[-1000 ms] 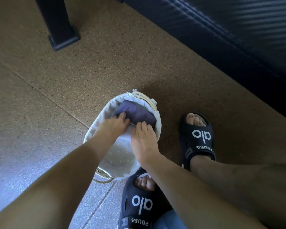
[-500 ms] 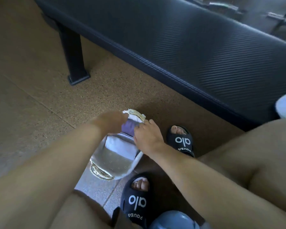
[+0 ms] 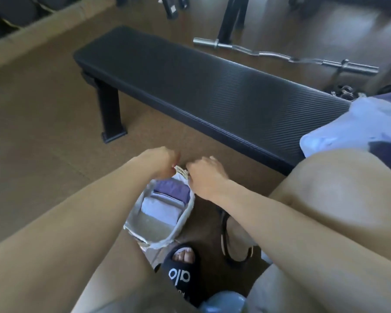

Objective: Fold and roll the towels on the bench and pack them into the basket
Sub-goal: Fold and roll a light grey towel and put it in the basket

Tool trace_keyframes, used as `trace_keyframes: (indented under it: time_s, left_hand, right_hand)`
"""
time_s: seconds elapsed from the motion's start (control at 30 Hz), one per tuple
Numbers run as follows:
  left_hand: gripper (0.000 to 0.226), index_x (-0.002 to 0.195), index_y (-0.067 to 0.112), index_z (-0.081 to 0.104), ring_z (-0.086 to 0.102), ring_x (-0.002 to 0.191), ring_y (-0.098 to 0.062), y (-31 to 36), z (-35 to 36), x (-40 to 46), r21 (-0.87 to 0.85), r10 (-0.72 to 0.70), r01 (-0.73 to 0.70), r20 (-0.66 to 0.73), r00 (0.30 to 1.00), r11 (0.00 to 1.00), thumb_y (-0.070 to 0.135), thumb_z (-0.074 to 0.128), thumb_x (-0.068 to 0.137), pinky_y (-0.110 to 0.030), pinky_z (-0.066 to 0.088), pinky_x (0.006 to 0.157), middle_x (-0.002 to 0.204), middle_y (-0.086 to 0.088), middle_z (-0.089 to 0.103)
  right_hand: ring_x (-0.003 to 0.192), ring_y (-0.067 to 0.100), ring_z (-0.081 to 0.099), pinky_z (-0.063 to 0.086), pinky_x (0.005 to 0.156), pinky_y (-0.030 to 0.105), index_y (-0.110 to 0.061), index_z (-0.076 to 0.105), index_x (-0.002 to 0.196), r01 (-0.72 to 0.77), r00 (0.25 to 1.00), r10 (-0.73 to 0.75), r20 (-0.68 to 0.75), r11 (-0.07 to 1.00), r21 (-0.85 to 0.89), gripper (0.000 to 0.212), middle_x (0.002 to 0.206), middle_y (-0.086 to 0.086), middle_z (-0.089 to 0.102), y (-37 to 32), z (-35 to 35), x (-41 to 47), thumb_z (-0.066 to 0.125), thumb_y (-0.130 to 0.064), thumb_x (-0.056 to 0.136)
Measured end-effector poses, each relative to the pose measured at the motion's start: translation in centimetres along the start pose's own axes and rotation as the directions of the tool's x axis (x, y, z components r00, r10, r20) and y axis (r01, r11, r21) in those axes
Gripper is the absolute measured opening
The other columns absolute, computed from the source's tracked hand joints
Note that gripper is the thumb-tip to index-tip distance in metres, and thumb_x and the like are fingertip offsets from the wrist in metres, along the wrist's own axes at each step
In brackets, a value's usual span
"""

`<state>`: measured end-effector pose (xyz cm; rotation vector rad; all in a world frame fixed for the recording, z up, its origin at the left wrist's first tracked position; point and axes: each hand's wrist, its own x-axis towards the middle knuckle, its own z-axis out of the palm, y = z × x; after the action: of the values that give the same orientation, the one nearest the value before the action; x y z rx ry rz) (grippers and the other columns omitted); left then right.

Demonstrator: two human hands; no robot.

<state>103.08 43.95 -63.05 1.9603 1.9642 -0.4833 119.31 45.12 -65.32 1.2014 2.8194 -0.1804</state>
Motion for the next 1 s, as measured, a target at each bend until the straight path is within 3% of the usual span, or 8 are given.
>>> trace_keyframes:
  time_s: [0.1,0.2,0.33,0.4,0.53,0.7,0.87,1.0]
  left_hand:
    - [0.038,0.132,0.014,0.054,0.059,0.121,-0.031,-1.6,5.0,0.2,-0.140,-0.257,0.274,0.126,0.958,0.952,0.025,0.055,0.096,-0.034,0.047,0.089,0.133,-0.013,0.059]
    - [0.052,0.142,0.001,0.042,0.055,0.127,-0.034,-3.4,10.8,0.9,-0.400,-0.479,0.542,0.254,0.840,0.739,0.027,0.054,0.099,-0.035,0.045,0.098,0.141,-0.020,0.053]
    - [0.033,0.123,0.003,0.059,0.058,0.086,-0.025,-3.9,16.7,1.6,-0.680,-0.522,0.671,0.474,0.709,0.295,0.025,0.054,0.098,-0.033,0.049,0.076,0.096,-0.011,0.058]
    - [0.021,0.105,0.008,0.058,0.059,0.067,-0.021,-3.9,18.8,1.9,-0.695,-0.523,0.716,0.586,0.619,0.069,0.027,0.057,0.096,-0.024,0.042,0.057,0.079,-0.010,0.057]
    - [0.028,0.084,0.006,0.056,0.044,0.054,-0.020,-4.1,22.0,3.0,-0.656,-0.415,0.674,0.747,0.519,-0.339,0.028,0.067,0.069,-0.022,0.032,0.052,0.066,-0.011,0.046]
    - [0.011,0.097,0.013,0.058,0.054,0.073,-0.016,-3.6,23.5,4.9,-0.633,-0.316,0.568,0.766,0.560,-0.526,0.023,0.058,0.100,-0.027,0.047,0.065,0.092,-0.005,0.058]
    - [0.024,0.075,0.007,0.058,0.063,0.073,-0.028,-3.8,23.3,7.1,-0.533,-0.418,0.552,0.846,0.331,-0.641,0.019,0.078,0.080,-0.041,0.059,0.089,0.073,-0.013,0.063]
    - [0.032,0.081,0.007,0.057,0.066,0.077,-0.025,-3.7,23.4,7.6,-0.498,-0.405,0.484,0.867,0.291,-0.719,0.027,0.082,0.077,-0.039,0.059,0.089,0.079,-0.013,0.064]
  right_hand:
    - [0.111,0.029,0.060,0.039,0.092,0.035,-0.018,0.064,0.116,0.052,0.996,-0.058,0.075,0.995,0.080,0.025,0.115,0.008,0.068,-2.0,3.8,-0.4,0.055,-0.021,0.093]
    - [0.114,0.031,0.059,0.040,0.093,0.036,-0.017,0.062,0.119,0.099,0.985,-0.116,0.126,0.986,0.135,0.026,0.118,0.009,0.066,-3.9,8.0,0.3,0.055,-0.021,0.094]
    - [0.110,0.031,0.063,0.047,0.089,0.039,-0.017,0.063,0.121,0.163,0.960,-0.186,0.211,0.979,0.123,0.027,0.116,0.010,0.068,-6.4,13.8,2.1,0.057,-0.024,0.095]
    - [0.095,0.033,0.068,0.051,0.080,0.041,-0.015,0.071,0.105,0.180,0.943,-0.209,0.260,0.975,0.129,0.022,0.099,0.011,0.070,-7.7,16.1,2.9,0.066,-0.021,0.085]
    - [0.071,0.026,0.066,0.053,0.067,0.033,-0.017,0.077,0.083,0.117,0.952,-0.133,0.274,0.990,0.073,0.020,0.075,0.005,0.066,-9.2,21.6,3.8,0.079,-0.023,0.063]
    - [0.078,0.023,0.064,0.050,0.066,0.034,-0.016,0.072,0.100,0.035,0.975,-0.033,0.218,0.999,-0.007,0.023,0.086,0.004,0.065,-9.8,24.0,5.3,0.068,-0.029,0.081]
    - [0.074,0.027,0.064,0.050,0.062,0.037,-0.013,0.068,0.096,-0.017,0.971,0.014,0.238,1.000,0.011,0.029,0.084,0.009,0.064,-8.9,24.1,6.2,0.081,-0.026,0.075]
    - [0.083,0.028,0.065,0.051,0.068,0.038,-0.010,0.063,0.106,0.013,0.972,-0.051,0.231,0.986,0.165,0.041,0.094,0.011,0.065,-7.2,23.1,6.4,0.080,-0.026,0.072]
